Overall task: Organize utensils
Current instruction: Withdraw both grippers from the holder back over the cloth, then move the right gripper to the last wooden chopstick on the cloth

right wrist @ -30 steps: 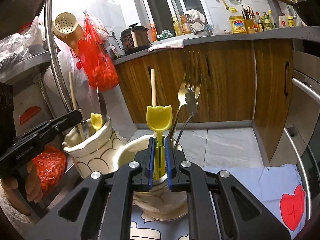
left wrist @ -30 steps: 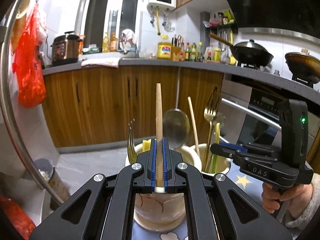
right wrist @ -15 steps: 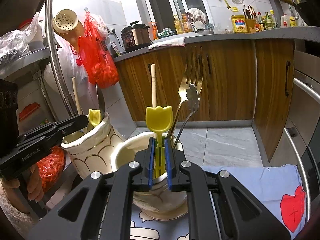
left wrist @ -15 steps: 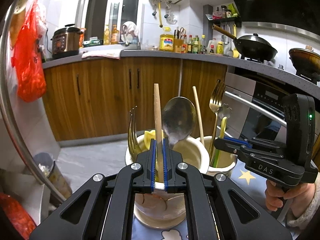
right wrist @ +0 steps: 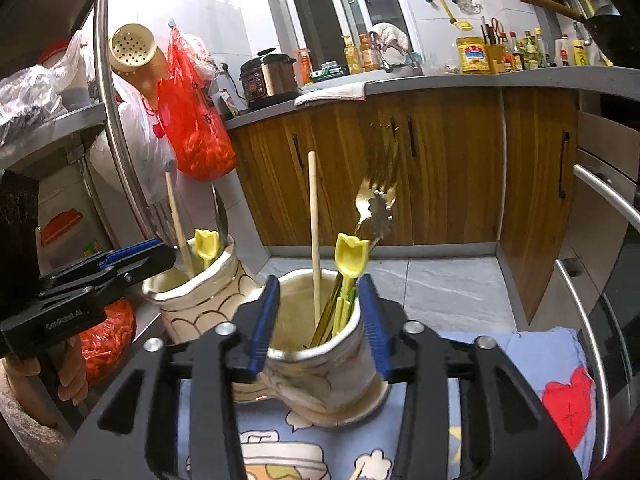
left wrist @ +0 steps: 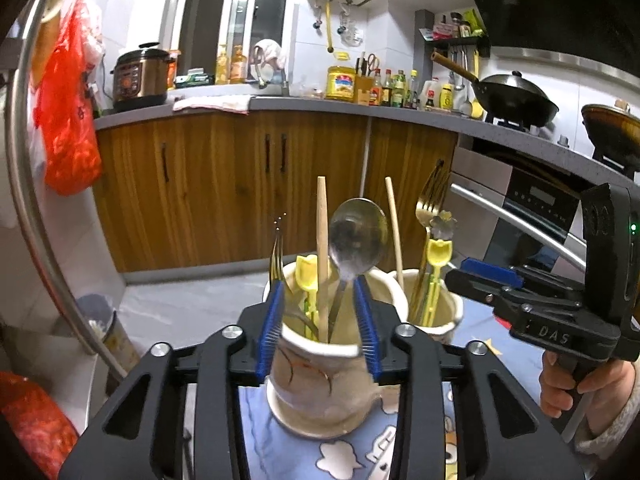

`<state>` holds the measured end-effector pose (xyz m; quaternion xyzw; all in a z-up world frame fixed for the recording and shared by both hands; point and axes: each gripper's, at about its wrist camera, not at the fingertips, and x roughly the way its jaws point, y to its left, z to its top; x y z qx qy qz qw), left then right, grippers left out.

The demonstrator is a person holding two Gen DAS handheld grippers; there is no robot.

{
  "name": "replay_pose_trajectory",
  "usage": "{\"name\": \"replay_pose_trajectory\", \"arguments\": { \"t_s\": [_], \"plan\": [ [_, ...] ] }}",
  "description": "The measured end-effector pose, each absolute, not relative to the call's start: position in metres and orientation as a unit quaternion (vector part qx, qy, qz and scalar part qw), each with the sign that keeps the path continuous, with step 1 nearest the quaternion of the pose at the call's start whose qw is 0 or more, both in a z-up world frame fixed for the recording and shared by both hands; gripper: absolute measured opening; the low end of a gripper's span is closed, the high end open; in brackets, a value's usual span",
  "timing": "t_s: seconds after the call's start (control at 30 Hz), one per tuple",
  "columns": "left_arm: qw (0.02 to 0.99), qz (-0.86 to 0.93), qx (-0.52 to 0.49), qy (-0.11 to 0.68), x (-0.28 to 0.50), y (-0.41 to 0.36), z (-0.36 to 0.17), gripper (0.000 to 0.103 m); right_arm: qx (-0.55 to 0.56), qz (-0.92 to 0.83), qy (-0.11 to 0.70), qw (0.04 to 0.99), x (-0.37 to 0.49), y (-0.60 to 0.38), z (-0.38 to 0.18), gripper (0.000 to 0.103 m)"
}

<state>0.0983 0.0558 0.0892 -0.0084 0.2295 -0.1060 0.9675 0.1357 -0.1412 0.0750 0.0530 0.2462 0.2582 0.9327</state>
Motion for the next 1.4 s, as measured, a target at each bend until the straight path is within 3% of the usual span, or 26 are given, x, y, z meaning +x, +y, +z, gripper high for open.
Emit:
{"name": "replay_pose_trajectory", "arguments": {
  "t_s": [0.03, 0.17, 0.27, 0.43, 0.5, 1.0, 1.4],
  "plan": [
    [0.968, -0.103, -0.008, 0.231, 0.094, 0.056, 0.091, 0.045, 0.054, 0.254, 0.246, 0.934, 0.132, -0.144, 0.077, 0.046],
    [0.97, -0.086, -0.002, 0.229, 0.076, 0.055, 0.096, 0.07, 0.067, 0.239, 0.243, 0.938, 0.113, -0.158, 0.089, 0.073],
    [0.971, -0.071, 0.003, 0.228, 0.06, 0.054, 0.101, 0.081, 0.072, 0.228, 0.243, 0.94, 0.097, -0.166, 0.095, 0.083],
    [0.972, -0.048, 0.008, 0.228, 0.032, 0.051, 0.11, 0.092, 0.076, 0.225, 0.246, 0.94, 0.071, -0.173, 0.101, 0.09],
    [0.972, -0.039, 0.019, 0.23, 0.021, 0.044, 0.111, 0.094, 0.076, 0.224, 0.248, 0.939, 0.058, -0.176, 0.101, 0.098],
    [0.967, -0.008, 0.032, 0.253, -0.02, 0.006, 0.09, 0.097, 0.087, 0.187, 0.284, 0.936, 0.006, -0.206, 0.079, 0.098],
    [0.949, -0.002, 0.002, 0.315, 0.0, 0.005, 0.027, 0.097, 0.081, 0.148, 0.337, 0.926, 0.015, -0.221, 0.029, 0.098]
  ]
}}
